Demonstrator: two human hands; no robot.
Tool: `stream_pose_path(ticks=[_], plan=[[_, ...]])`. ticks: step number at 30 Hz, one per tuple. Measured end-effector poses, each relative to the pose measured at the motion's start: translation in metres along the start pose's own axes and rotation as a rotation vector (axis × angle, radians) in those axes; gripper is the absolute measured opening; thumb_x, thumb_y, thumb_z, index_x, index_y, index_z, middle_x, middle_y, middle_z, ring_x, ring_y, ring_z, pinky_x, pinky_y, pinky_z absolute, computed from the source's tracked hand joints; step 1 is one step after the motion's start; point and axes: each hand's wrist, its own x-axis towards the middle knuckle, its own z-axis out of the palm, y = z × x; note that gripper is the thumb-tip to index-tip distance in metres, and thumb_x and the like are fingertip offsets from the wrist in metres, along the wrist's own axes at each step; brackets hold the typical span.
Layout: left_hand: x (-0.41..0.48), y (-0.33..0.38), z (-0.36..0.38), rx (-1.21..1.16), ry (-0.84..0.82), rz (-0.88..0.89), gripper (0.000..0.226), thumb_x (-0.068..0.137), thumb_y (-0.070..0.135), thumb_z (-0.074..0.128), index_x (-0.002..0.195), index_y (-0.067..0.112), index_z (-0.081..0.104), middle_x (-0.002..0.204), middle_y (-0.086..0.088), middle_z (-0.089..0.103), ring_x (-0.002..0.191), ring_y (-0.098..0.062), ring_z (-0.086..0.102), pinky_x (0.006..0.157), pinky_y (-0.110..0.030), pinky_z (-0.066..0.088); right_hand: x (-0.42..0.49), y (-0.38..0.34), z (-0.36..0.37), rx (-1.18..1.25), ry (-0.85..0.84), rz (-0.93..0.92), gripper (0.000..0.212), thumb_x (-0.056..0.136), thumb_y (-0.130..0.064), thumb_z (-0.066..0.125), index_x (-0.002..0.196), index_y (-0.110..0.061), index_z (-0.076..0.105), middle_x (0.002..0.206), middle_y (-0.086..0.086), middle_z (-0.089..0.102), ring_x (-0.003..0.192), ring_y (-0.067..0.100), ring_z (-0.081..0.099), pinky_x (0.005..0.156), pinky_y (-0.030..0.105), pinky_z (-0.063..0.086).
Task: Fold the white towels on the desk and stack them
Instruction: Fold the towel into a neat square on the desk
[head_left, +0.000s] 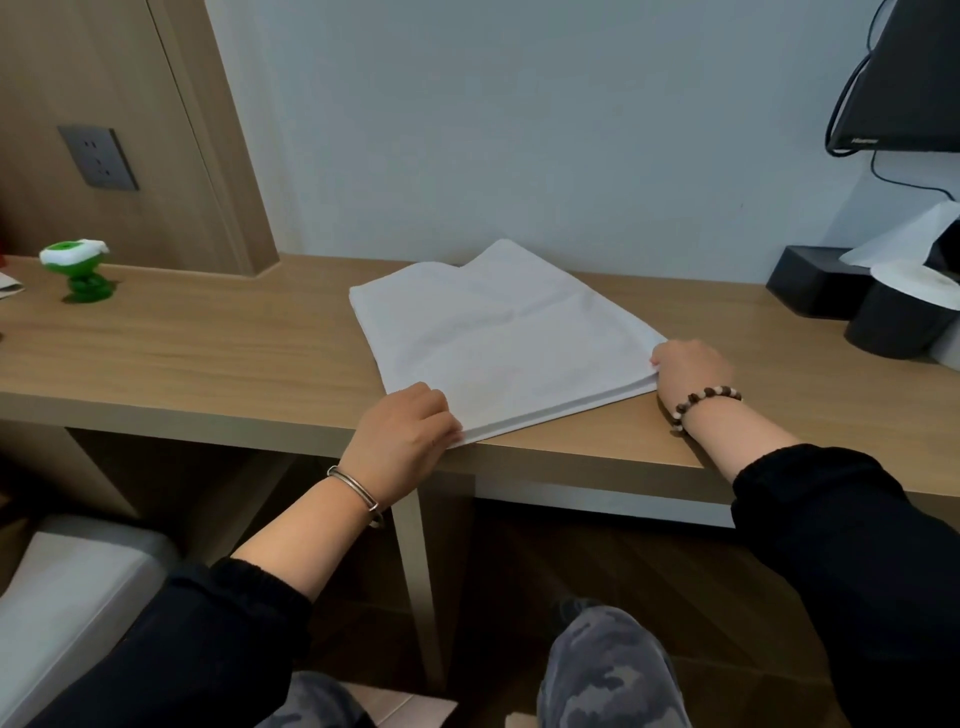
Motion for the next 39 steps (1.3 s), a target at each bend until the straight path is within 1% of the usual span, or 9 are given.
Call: stream_pose_path(ticks=[6,11,16,20,23,26,29,34,39], plan=[[-0.014,0.001,0.001,0.040,-0.042,0.053,0.015,0.066,0.006,0.082,0.073,0.004,0.069,0.067,-0.008,0.057,0.056,-0.027,0.054,0.041,-0.029,0.042,0.001,-0.002,0.003,-0.019,0.017,0.034,0.030,0.096,-0.003,0.036,0.099,-0.010,0.066,0.091,0.007,0.064,0.073,0.021,0.052,0.062,0.028,0.042],[-0.010,-0.005,-0.007,0.142,-0.083,0.055,0.014,0.064,-0.003,0.076,0.065,0.005,0.065,0.061,-0.007,0.054,0.051,-0.026,0.049,0.038,-0.027,0.035,-0.001,0.004,0.004,0.140,0.001,0.005,0.033,0.095,-0.005,0.039,0.112,-0.014,0.066,0.106,0.009,0.064,0.093,0.025,0.060,0.072,0.030,0.047],[-0.002,-0.016,-0.013,0.114,-0.215,-0.210,0.023,0.078,0.019,0.064,0.062,0.016,0.048,0.059,0.004,0.046,0.057,-0.022,0.049,0.050,-0.023,0.024,-0.004,0.017,0.008,0.490,0.068,0.137,0.032,0.087,-0.013,0.055,0.118,-0.015,0.056,0.122,0.010,0.049,0.116,0.029,0.043,0.092,0.041,0.041],[0.022,-0.007,0.001,0.186,-0.230,-0.408,0.042,0.096,0.034,0.039,0.058,0.016,0.043,0.056,0.004,0.040,0.055,-0.018,0.043,0.050,-0.028,0.024,-0.009,0.019,0.006,0.551,-0.003,0.199,0.007,0.090,-0.016,0.053,0.097,-0.018,0.055,0.103,0.006,0.056,0.095,0.024,0.051,0.075,0.034,0.042],[0.036,0.006,0.013,0.168,-0.314,-0.418,0.039,0.096,0.041,0.038,0.064,0.019,0.041,0.061,0.005,0.042,0.059,-0.016,0.045,0.053,-0.027,0.034,-0.010,0.023,0.004,0.529,0.055,0.131,0.019,0.087,0.000,0.050,0.080,-0.017,0.050,0.089,0.003,0.050,0.084,0.023,0.052,0.068,0.031,0.039],[0.031,0.007,0.017,0.097,-0.364,-0.356,0.035,0.091,0.051,0.046,0.069,0.025,0.039,0.068,0.008,0.045,0.061,-0.009,0.042,0.050,-0.022,0.028,-0.016,0.028,0.002,0.454,0.082,0.120,0.023,0.084,0.002,0.051,0.072,-0.017,0.048,0.089,0.005,0.048,0.082,0.023,0.050,0.068,0.031,0.039],[0.022,0.001,0.013,-0.003,-0.337,-0.296,0.023,0.090,0.045,0.053,0.080,0.025,0.048,0.075,0.011,0.046,0.069,-0.009,0.043,0.057,-0.023,0.034,-0.021,0.028,0.002,0.311,0.142,0.025,0.015,0.084,-0.003,0.055,0.085,-0.017,0.053,0.100,0.004,0.049,0.093,0.021,0.046,0.080,0.033,0.040],[0.022,-0.005,0.004,-0.099,-0.373,-0.286,0.008,0.090,0.030,0.058,0.090,0.023,0.062,0.082,0.012,0.050,0.075,-0.008,0.047,0.065,-0.021,0.038,-0.022,0.020,-0.003,0.371,0.195,-0.210,0.036,0.085,0.003,0.054,0.114,-0.017,0.059,0.122,0.002,0.051,0.117,0.021,0.042,0.102,0.036,0.031],[0.028,-0.009,-0.001,-0.120,-0.422,-0.356,0.008,0.089,0.017,0.059,0.089,0.018,0.067,0.090,0.006,0.061,0.083,-0.014,0.055,0.070,-0.022,0.038,-0.028,-0.002,-0.010,0.361,0.031,-0.461,0.031,0.090,-0.001,0.051,0.114,-0.015,0.065,0.124,0.002,0.058,0.118,0.020,0.049,0.098,0.024,0.031]])
